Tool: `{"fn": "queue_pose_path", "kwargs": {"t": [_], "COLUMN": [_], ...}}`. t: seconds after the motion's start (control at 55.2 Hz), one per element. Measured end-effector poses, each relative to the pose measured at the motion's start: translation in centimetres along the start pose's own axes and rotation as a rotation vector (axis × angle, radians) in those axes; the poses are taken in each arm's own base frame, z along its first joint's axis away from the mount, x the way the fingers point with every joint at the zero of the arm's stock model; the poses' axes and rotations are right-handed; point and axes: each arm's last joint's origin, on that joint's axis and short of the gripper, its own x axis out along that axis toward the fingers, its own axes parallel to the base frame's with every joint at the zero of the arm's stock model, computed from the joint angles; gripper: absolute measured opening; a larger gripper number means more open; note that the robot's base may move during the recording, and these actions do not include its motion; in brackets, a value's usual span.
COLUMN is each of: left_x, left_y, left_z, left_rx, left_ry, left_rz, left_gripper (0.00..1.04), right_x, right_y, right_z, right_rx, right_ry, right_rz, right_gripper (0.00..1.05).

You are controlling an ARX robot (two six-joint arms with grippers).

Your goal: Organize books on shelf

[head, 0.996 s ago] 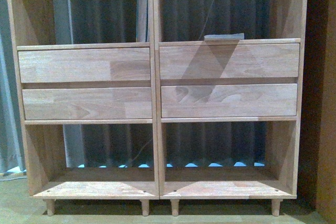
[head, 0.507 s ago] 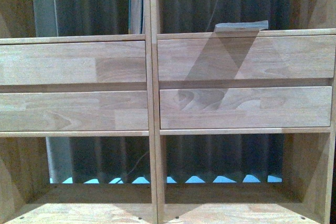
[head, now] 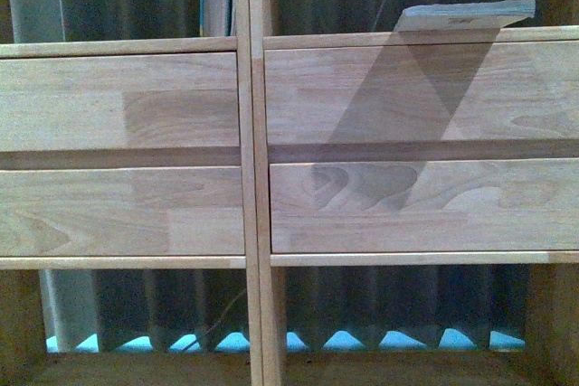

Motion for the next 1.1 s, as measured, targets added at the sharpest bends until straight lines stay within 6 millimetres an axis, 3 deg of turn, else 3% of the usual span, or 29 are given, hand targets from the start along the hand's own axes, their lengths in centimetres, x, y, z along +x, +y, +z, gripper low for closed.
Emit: {"fn": "queue_pose_path", "kwargs": {"t": [1.105], "left_x": [0.0], "left_y": [0.0], "left_z": [0.0], "left_rx": [0.0], "left_ry": [0.0], "left_rz": [-0.001], "left_gripper": [0.97], "right_x": [0.0], "right_y": [0.0], "right_z": [0.0], "right_rx": [0.0], "right_ry": [0.0], "right_rz": [0.0], "right_gripper": [0.98]}}
